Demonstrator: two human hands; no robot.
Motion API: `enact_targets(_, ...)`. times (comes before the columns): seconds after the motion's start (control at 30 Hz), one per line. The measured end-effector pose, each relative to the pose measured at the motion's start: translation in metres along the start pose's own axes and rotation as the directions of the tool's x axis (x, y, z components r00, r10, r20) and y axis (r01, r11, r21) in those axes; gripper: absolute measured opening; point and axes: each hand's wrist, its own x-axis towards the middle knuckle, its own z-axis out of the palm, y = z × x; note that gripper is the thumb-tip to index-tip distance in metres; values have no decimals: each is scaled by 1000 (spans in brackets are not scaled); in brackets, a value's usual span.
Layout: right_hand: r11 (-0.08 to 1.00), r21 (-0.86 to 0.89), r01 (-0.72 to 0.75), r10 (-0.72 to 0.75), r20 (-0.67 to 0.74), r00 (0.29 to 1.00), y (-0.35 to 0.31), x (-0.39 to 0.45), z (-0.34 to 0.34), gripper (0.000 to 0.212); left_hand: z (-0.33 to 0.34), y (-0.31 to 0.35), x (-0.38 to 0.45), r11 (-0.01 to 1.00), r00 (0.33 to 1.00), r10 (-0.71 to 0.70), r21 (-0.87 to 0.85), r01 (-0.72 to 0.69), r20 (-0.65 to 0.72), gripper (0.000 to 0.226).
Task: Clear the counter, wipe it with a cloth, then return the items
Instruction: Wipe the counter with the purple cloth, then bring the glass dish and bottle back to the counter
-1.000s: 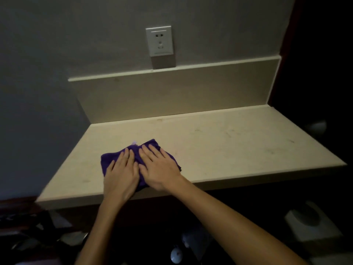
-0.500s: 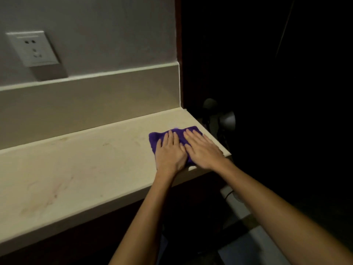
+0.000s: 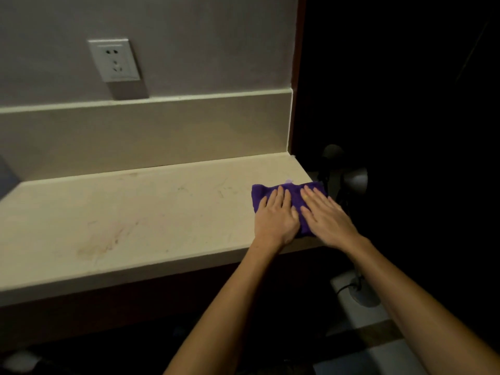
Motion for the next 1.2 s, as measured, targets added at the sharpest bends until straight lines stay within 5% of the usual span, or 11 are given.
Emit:
enact_targets(0.37,999,-23,-43,44,38,998,-22,5,-13,61,-37,-51,-14,989,990,104,-111,-93,99,55)
enact_targets(0.53,935,216,282,-258,-131,957,-129,-7,-4,54,-87,-130,-89,935,977,-139,-346,75,-164,41)
enact_targets(0.7,668,513,539,-512,-209,833,-262,-47,29,45,-132,-199,-239,854,798,-432,-476,212,-421,29)
enact_targets(0.8,426,677,601,-641,-243,728,-334,-86,61,34,-132,-227,-352,785,586,-609,-508,354,-534,26)
enact_targets(0.9,335,806,488,-767,-67,638,-395,-132,111,29,-90,-259,-481,503,278,-862,-642,579,-425,26)
enact_targets(1.0,465,841,277,-806,272,526,-433,-178,200,29,-20,-264,-597,67,10,-997,-730,680,-82,27)
enact_targets(1.1,680,722,126,-711,607,355,-431,-221,310,19,60,-239,-675,-396,-214,-918,-804,443,333,32)
enact_targets(1.2,845,532,52,-527,812,250,-401,-266,390,20,129,-182,-728,-691,-267,-718,-706,157,643,46)
